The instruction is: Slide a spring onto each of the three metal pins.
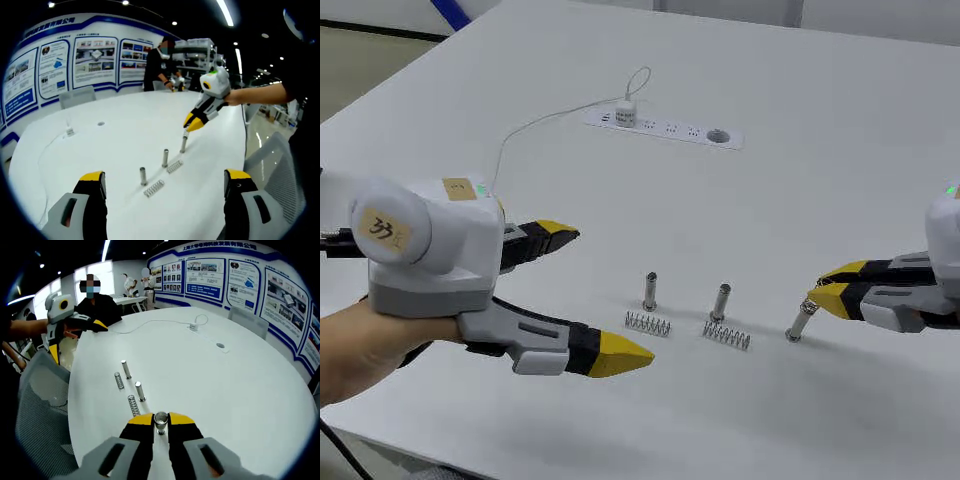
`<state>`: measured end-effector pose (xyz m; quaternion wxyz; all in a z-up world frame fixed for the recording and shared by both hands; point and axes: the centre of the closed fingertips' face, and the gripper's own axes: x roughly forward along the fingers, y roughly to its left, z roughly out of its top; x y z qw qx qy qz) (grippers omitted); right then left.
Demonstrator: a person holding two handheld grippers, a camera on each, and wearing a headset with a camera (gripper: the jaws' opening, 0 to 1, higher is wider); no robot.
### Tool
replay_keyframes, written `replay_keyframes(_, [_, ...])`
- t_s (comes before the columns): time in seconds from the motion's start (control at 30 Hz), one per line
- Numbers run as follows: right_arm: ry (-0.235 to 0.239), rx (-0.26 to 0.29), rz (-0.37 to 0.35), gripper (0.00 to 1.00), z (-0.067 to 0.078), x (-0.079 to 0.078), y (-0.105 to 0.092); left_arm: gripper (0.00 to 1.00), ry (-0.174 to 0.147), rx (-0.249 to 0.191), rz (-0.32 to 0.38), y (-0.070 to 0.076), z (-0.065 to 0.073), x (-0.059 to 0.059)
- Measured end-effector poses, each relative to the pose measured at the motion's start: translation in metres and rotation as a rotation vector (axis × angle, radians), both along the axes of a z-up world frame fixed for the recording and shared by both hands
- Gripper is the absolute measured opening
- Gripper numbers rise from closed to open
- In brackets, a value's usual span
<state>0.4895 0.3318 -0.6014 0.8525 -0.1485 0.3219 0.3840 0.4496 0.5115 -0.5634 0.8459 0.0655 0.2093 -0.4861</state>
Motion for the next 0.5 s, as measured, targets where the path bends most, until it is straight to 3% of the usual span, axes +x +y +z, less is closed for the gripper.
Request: replay_keyframes(0.5, [0.014,-0.050,0.003,0.11,-0.021,0.000,0.001,1.00,0.005,0.005,0.003,0.001,-0.002,-0.002])
